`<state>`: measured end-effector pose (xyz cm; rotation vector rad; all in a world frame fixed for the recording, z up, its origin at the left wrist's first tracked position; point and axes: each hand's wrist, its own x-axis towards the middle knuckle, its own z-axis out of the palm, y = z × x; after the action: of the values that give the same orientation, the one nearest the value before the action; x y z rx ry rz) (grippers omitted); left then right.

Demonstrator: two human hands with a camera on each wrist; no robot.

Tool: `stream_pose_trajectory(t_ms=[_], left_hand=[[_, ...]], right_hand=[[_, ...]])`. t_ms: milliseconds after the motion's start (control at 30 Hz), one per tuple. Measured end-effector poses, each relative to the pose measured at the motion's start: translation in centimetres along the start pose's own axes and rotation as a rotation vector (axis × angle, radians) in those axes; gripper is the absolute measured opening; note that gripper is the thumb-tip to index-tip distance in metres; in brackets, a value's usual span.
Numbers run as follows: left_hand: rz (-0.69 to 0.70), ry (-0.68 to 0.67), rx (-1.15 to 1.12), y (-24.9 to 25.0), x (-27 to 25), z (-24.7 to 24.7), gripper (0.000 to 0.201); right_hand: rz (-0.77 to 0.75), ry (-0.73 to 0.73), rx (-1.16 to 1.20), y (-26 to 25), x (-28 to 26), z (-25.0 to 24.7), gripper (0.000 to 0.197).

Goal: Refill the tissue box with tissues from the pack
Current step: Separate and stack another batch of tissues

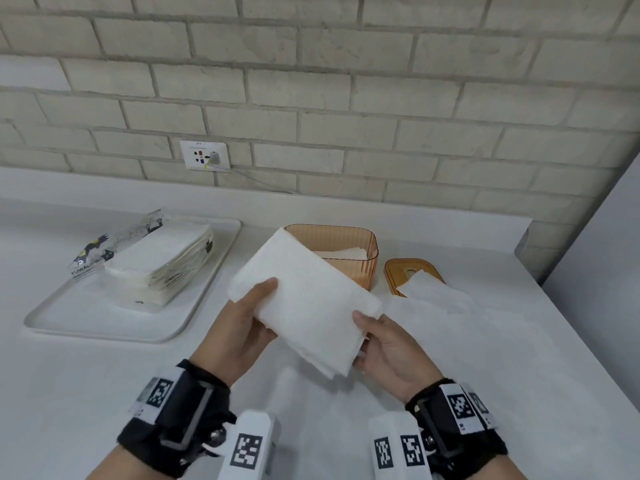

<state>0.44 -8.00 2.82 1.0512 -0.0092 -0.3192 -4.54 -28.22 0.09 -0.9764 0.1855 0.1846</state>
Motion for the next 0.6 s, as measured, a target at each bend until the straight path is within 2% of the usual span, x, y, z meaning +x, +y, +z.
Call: stream_pose_trajectory(t_ms=[100,133,233,333,500,600], left_hand=[[-0.024,-0.105,0.323,1.1,0.2,-2.5,0.063],[-0.043,-0.144,0.466,1.4,0.1,-2.9,0.065],[-0.053,-0.179,0.682,1.2,0.1,-3.6,0.041],[-0.071,-0.22,0.764,0.1,0.7,-4.4,0.041],[-0.161,-0.218,1.036,-2.6,1.9,-5.4,0.034],[-0.105,-0.144,1.016,-2.6,2.2,-5.3,0.023]], right_hand=[[-0.131,0.048,-0.031,-0.9,0.4,-0.3,0.029],[-0.167,0.048,-0.074,-1.2,0.5,-0.2,0.025],[-0.227,0.018,-0.275,-1.5,0.9,0.3,0.021],[-0.213,0.024,-0.457,-1.0,1.1,-0.5,0.024],[-0.076,0.05,-0.799,1.4,0.9,-1.8,0.034],[-0.123,0.098,-0.814,1.1,1.3,-1.3,0.035]])
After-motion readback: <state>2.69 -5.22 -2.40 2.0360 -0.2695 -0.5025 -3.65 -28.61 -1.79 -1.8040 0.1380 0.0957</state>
